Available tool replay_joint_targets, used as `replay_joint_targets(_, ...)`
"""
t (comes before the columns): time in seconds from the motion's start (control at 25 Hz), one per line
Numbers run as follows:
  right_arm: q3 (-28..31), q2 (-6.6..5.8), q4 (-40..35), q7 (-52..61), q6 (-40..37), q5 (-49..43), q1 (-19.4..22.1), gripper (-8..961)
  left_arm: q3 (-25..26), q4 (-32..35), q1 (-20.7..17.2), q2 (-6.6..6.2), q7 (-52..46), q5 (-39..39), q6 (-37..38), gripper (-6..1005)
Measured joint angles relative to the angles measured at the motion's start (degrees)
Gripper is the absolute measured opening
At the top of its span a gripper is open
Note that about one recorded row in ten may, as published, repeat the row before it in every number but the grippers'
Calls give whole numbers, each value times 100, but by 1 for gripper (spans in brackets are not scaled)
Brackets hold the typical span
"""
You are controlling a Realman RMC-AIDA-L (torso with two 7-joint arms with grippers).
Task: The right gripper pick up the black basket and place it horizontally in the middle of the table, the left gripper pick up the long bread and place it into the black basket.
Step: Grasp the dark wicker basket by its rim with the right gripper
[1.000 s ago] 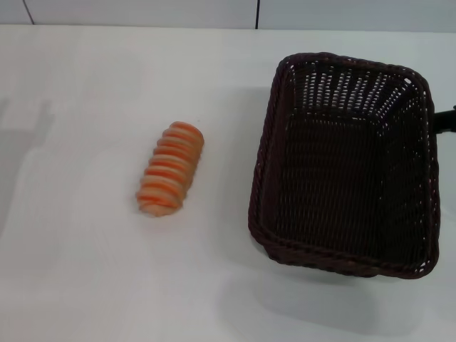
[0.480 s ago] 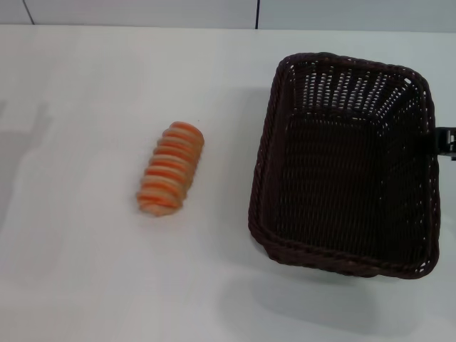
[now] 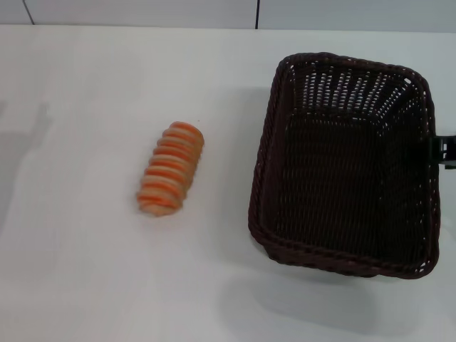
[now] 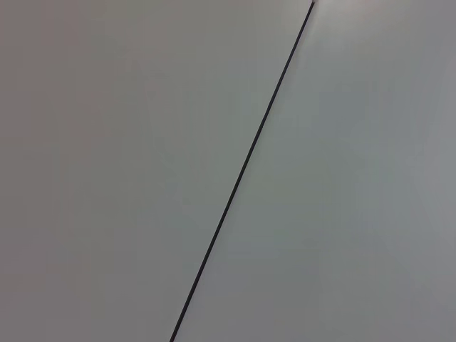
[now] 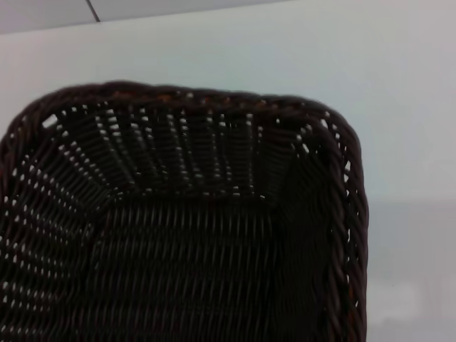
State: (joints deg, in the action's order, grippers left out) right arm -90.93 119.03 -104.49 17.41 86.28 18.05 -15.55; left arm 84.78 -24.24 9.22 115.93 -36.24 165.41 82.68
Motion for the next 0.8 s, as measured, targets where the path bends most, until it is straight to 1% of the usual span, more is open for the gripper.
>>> replay_joint_targets(0.32,-171,6,378,-44,-252,126,-132,650,3,44,8,-4,-19,0,121,859)
replay_joint_targets(0.8,-287,17,662,-42,-434,191,-173,619,4,52,-9,-9,-59,0,157,859)
